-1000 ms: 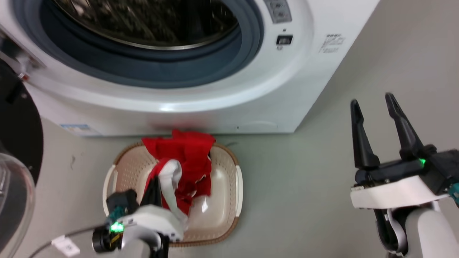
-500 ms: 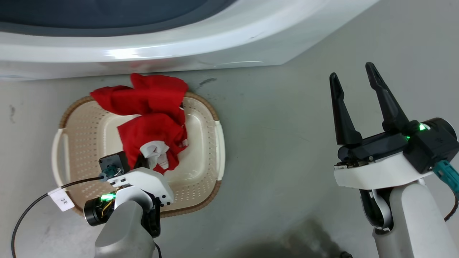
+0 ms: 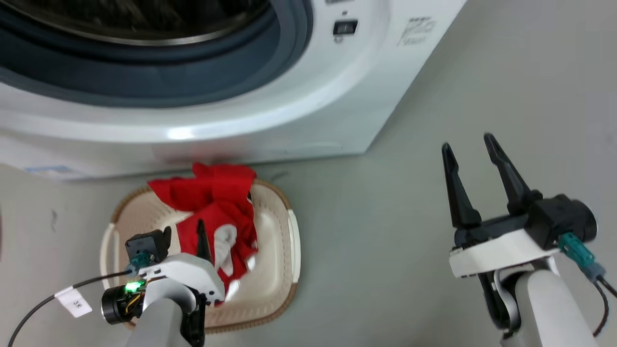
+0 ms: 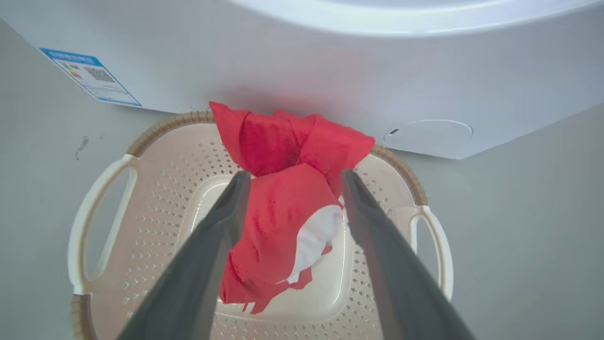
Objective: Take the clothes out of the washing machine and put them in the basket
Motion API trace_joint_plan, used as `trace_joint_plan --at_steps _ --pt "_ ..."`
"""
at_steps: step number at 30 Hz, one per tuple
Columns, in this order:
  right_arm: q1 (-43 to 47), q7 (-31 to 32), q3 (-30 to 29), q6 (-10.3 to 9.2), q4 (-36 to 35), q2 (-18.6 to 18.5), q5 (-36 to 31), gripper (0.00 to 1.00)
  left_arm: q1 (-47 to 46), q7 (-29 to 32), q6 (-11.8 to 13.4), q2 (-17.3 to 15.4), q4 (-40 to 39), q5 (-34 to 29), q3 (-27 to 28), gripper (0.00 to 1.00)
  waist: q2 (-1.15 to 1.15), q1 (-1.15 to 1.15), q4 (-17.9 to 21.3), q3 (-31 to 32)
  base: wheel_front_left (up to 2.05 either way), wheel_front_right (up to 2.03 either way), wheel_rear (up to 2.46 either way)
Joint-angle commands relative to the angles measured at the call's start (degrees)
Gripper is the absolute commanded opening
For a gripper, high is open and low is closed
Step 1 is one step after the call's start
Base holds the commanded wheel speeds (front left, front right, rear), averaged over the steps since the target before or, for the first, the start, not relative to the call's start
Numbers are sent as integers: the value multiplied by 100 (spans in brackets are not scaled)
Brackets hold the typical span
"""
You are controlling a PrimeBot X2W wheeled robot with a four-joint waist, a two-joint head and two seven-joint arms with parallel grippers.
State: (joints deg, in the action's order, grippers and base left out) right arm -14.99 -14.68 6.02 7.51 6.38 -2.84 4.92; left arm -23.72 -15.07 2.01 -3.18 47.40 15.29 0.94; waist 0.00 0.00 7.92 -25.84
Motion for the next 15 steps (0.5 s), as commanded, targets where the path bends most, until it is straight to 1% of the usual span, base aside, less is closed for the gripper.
trace_joint_plan --at_steps 1,7,15 --pt "151 -30 -52 -4 32 -7 -44 100 169 -14 -30 -3 -164 -85 35 100 0 0 -88 780 0 0 0" --pt "566 37 -306 -4 1 -6 -142 100 676 -14 -84 24 -1396 -497 61 100 0 0 -226 1536 0 0 0" --pt "939 222 -559 -4 -302 -5 -269 100 1022 -14 -148 22 -3007 -1004 -77 100 0 0 -340 2028 0 0 0"
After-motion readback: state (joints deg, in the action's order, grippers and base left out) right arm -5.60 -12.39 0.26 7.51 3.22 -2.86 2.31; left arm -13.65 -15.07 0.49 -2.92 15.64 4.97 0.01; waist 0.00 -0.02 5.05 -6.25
